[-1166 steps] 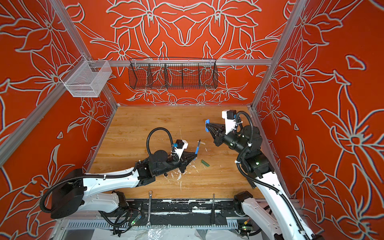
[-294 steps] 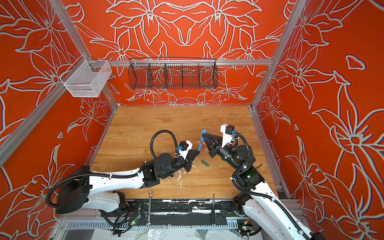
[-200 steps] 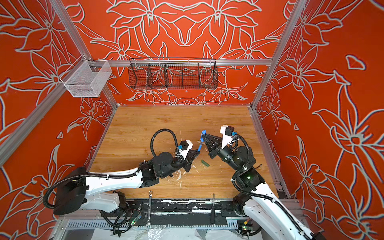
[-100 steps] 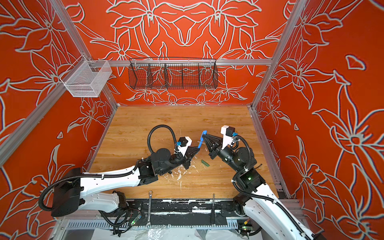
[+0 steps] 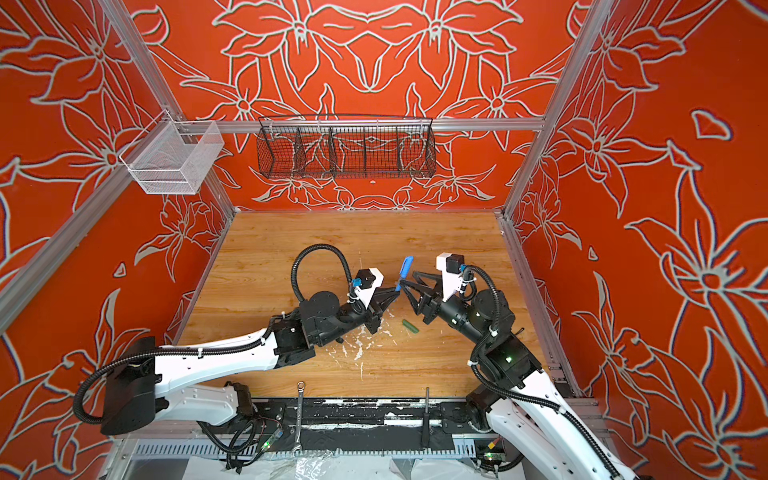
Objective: Insert the pens into the pen caps
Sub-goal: 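Open the right gripper and draw it back from the capped pen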
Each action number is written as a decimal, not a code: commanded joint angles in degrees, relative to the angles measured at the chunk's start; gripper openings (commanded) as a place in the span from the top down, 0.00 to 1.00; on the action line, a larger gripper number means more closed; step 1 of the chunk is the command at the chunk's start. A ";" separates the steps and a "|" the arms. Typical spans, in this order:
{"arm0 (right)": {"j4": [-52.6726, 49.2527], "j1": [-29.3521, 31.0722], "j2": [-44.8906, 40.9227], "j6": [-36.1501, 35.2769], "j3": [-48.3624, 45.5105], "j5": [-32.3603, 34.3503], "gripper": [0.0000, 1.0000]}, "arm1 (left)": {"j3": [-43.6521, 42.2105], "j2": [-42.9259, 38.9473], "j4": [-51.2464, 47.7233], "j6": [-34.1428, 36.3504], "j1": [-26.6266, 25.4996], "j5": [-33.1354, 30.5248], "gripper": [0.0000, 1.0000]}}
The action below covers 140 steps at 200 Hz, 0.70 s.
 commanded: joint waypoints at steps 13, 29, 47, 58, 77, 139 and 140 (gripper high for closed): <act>-7.93 0.31 -0.79 -1.08 5.05 -2.78 0.41 | -0.50 -4.53 -2.60 -0.82 0.77 2.16 1.00; -9.51 0.28 1.23 -0.32 6.73 -7.06 0.41 | -0.81 -6.43 -6.63 -1.87 1.10 3.65 1.00; -10.13 0.24 4.68 0.36 8.16 -13.50 0.41 | -2.53 -9.87 -10.30 -5.40 1.70 4.29 1.00; -9.75 0.26 6.73 0.76 8.70 -16.98 0.41 | -4.25 -12.92 -12.50 -6.74 1.76 4.50 1.00; -7.77 0.22 9.13 1.61 8.68 -20.60 0.41 | -6.96 -19.59 -17.09 -9.12 1.76 2.59 1.00; 5.22 0.41 15.29 6.79 5.49 -26.57 0.41 | -11.58 -30.27 -25.35 -9.86 1.74 -0.55 1.00; 5.33 0.42 15.42 6.84 5.48 -26.80 0.41 | -11.64 -30.27 -25.35 -9.79 1.75 -0.55 1.00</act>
